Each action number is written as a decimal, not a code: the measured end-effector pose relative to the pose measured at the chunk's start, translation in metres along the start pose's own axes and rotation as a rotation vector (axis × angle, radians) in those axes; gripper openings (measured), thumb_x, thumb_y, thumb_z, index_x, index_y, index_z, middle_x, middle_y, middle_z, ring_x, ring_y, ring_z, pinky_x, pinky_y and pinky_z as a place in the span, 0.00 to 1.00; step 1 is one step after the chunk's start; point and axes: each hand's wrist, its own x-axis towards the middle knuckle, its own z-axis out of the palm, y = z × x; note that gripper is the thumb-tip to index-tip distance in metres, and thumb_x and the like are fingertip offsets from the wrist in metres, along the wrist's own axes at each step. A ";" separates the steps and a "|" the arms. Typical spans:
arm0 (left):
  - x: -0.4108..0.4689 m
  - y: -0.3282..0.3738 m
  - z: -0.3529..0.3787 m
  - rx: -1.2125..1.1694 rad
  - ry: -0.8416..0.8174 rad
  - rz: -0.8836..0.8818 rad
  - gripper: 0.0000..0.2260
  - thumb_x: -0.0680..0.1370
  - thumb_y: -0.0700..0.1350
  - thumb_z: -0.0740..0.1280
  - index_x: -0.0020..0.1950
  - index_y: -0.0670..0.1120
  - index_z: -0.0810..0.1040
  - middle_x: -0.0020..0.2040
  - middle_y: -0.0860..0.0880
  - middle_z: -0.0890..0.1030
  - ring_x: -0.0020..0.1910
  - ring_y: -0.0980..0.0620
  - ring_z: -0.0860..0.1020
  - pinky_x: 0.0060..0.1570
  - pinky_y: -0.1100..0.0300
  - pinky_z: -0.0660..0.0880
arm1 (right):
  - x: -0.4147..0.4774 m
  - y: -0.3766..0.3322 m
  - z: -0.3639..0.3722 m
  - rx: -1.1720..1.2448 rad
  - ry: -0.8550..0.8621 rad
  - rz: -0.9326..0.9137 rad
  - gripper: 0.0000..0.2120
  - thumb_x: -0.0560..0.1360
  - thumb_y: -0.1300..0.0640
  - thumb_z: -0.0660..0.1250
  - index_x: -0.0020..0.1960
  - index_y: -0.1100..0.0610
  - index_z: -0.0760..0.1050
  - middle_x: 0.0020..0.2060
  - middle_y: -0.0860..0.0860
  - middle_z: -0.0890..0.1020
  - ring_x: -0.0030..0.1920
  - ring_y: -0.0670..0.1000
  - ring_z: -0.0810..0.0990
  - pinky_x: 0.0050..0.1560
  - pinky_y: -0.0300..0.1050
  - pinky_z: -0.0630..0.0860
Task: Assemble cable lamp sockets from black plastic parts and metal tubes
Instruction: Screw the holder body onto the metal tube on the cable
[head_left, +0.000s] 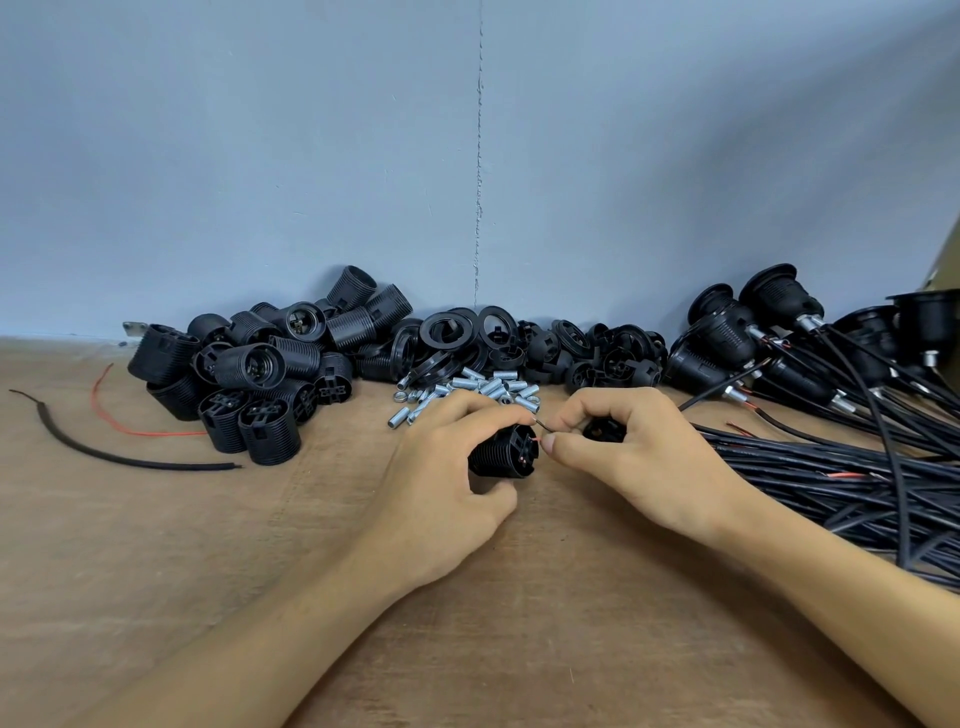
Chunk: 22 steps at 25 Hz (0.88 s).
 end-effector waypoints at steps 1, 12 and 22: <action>0.000 0.000 0.000 -0.008 0.002 -0.003 0.24 0.66 0.42 0.69 0.60 0.58 0.83 0.53 0.61 0.78 0.56 0.60 0.76 0.58 0.71 0.68 | 0.000 0.000 0.000 0.004 -0.002 -0.002 0.05 0.75 0.56 0.73 0.40 0.51 0.83 0.36 0.47 0.83 0.41 0.51 0.80 0.46 0.43 0.74; -0.001 0.002 -0.001 -0.031 0.004 -0.001 0.23 0.66 0.41 0.69 0.59 0.58 0.82 0.53 0.61 0.78 0.56 0.60 0.76 0.57 0.71 0.68 | -0.001 -0.003 -0.001 0.040 -0.026 0.003 0.06 0.75 0.58 0.73 0.39 0.52 0.83 0.36 0.47 0.83 0.38 0.42 0.77 0.44 0.37 0.72; -0.001 0.000 -0.002 -0.044 0.003 -0.010 0.24 0.67 0.39 0.71 0.59 0.59 0.81 0.54 0.63 0.78 0.57 0.63 0.76 0.57 0.74 0.67 | 0.000 -0.003 0.000 0.038 -0.015 0.003 0.06 0.75 0.58 0.73 0.39 0.52 0.83 0.36 0.46 0.83 0.38 0.41 0.78 0.44 0.34 0.72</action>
